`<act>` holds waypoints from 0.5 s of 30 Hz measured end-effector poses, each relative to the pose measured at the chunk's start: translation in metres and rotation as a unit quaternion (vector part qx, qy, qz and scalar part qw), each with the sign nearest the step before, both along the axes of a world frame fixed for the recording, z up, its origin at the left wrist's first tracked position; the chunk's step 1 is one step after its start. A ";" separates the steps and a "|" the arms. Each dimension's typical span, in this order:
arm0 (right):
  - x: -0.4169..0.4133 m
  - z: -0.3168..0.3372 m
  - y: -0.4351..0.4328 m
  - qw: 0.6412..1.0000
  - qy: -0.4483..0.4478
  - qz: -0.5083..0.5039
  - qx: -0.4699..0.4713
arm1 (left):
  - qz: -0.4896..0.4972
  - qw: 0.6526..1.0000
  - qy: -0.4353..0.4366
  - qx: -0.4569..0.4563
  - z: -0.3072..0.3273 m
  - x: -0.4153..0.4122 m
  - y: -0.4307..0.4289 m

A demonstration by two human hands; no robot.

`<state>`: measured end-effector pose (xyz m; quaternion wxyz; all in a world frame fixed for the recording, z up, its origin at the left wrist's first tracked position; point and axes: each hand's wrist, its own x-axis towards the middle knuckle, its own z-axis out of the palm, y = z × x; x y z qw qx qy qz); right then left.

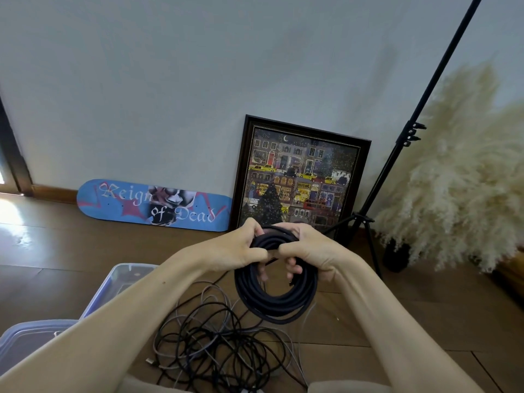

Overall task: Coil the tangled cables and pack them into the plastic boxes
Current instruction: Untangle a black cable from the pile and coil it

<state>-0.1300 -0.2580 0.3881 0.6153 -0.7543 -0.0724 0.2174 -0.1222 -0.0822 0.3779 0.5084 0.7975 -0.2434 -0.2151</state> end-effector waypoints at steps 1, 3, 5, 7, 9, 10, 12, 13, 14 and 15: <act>0.002 0.000 -0.001 1.000 -0.009 -0.019 -0.012 | 0.010 1.000 -0.002 0.004 0.000 0.003 0.002; 0.005 0.001 -0.006 0.998 -0.018 -0.047 -0.034 | 0.057 0.997 -0.041 0.026 -0.002 0.011 0.009; 0.006 0.001 -0.013 0.998 -0.019 -0.042 -0.051 | 0.126 0.983 -0.123 0.048 -0.005 0.019 0.014; 0.006 0.002 -0.019 0.998 -0.013 -0.025 -0.049 | 0.144 0.975 -0.165 0.048 -0.008 0.020 0.012; 0.007 0.003 -0.021 0.999 -0.009 -0.018 -0.031 | 0.087 0.985 -0.141 0.056 -0.013 0.020 0.006; 0.008 0.004 -0.022 1.000 -0.006 -0.020 -0.019 | 0.057 0.989 -0.123 0.057 -0.016 0.020 0.004; 0.008 0.006 -0.025 1.000 0.000 -0.030 -0.003 | 0.025 0.995 -0.089 0.031 -0.018 0.019 0.003; 0.009 0.006 -0.027 0.999 0.001 -0.036 -0.002 | 0.024 0.996 -0.085 0.012 -0.017 0.019 0.004; 0.009 0.006 -0.030 0.999 -0.002 -0.041 -0.004 | 0.032 0.995 -0.096 -0.004 -0.016 0.019 0.006; 0.010 0.006 -0.032 0.999 -0.008 -0.046 -0.008 | 0.047 0.991 -0.124 -0.007 -0.014 0.021 0.008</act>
